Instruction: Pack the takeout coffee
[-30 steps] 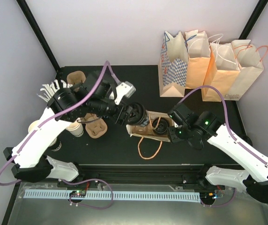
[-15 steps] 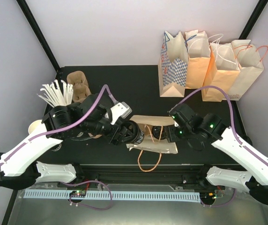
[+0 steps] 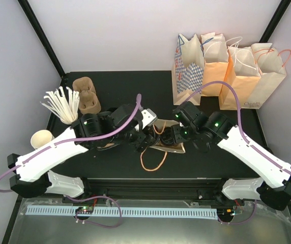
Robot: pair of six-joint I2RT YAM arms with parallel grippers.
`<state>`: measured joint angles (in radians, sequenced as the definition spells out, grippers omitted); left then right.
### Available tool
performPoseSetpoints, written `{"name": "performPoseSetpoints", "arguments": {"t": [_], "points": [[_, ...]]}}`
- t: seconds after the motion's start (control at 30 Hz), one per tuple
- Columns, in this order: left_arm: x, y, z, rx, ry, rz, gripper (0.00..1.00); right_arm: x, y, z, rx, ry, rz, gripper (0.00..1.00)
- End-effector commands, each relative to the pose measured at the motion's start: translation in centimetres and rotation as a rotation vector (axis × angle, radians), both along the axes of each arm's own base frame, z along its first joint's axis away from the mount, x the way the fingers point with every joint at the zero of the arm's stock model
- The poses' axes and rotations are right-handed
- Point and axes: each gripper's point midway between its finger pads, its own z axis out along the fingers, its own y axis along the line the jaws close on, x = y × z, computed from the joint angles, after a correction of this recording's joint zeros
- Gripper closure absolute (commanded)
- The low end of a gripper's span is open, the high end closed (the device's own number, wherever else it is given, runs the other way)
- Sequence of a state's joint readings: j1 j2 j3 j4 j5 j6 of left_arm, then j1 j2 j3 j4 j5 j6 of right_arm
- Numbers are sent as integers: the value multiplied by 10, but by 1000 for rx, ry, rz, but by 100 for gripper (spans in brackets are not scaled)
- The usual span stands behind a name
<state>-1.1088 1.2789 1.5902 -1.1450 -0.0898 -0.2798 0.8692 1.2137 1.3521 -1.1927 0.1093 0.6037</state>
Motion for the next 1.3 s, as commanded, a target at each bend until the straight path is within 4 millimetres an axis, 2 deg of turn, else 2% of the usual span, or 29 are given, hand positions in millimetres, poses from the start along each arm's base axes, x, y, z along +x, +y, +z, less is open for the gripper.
{"name": "performPoseSetpoints", "arguments": {"t": [0.0,0.13,0.27,0.47,0.73,0.97,1.07,1.2,1.27], "points": [[27,-4,-5,88,-143,27,53,10,3,10,-6,-41,-11,52],[39,-7,-20,175,-166,35,52,9,0,11,10,-56,-20,53],[42,-6,-48,298,-105,53,52,10,-1,5,-4,-38,-30,53],[45,-4,-75,356,6,63,53,10,-7,1,-10,-13,-54,58],[44,7,-103,435,53,40,52,10,-16,-6,-22,16,-69,69],[50,0,-110,402,28,29,52,32,-20,13,94,56,-107,69],[50,-9,-111,361,-13,-31,52,40,-20,13,122,83,-100,71],[54,-10,-112,347,-108,-92,52,43,-14,13,126,100,-56,76],[59,-6,-108,358,-149,-83,52,43,-11,14,127,102,-31,72]]}}
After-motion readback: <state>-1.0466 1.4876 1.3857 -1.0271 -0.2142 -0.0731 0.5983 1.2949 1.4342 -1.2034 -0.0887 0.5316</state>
